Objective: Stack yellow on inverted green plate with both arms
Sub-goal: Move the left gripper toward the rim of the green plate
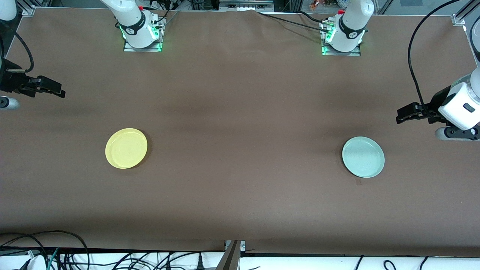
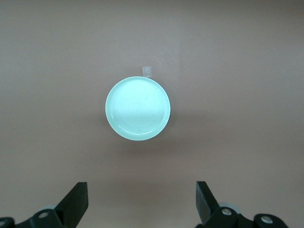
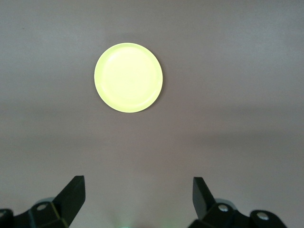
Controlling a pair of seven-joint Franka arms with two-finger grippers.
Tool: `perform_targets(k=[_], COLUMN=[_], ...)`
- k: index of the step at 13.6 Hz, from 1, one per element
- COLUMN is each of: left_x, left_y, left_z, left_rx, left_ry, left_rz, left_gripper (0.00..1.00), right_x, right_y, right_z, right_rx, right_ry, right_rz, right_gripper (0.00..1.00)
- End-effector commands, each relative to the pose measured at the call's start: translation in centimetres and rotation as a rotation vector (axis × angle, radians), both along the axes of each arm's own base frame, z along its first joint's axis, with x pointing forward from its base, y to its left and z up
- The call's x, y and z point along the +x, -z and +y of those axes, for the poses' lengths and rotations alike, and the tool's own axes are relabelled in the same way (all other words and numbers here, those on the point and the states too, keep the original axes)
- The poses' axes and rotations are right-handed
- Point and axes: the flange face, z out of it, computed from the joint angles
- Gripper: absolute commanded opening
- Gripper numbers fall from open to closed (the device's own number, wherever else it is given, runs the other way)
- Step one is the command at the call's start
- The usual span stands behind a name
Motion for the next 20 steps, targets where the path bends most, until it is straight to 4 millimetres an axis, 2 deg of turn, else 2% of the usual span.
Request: perform_targets(k=[1, 11, 15, 16, 18, 20], left_x=[0.3, 0.3, 0.7, 0.9, 1.5, 2.2], left_y=[-0.6, -0.6, 0.3, 0.9, 3.0, 6.1], left_z=[-0.2, -0.1, 1.3, 1.8, 6.3, 9.6], left_rx=[0.008, 0.008, 0.008, 0.008, -0.024, -0.106], left_ry=[-0.006, -0.005, -0.015, -0.021, -0.063, -0.032], left_rz=[-0.005, -0.005, 0.007, 0.016, 0.041, 0.075], left_gripper=[1.00, 1.00, 1.00, 1.00, 1.00, 1.00], right_x=[-0.2, -0.2, -0.2, -0.2, -0.3, -0.3], right_y=[-0.8, -0.8, -0.7, -0.7, -0.7, -0.6], right_z=[0.1, 0.2, 0.2, 0.2, 0.2, 0.2], right_rx=[-0.005, -0.005, -0.005, -0.005, -0.004, -0.004], right_ry=[-0.009, -0.012, -0.012, -0.012, -0.012, -0.012], right_rz=[0.000, 0.002, 0.003, 0.003, 0.008, 0.009], right_gripper=[1.00, 1.00, 1.00, 1.00, 1.00, 1.00])
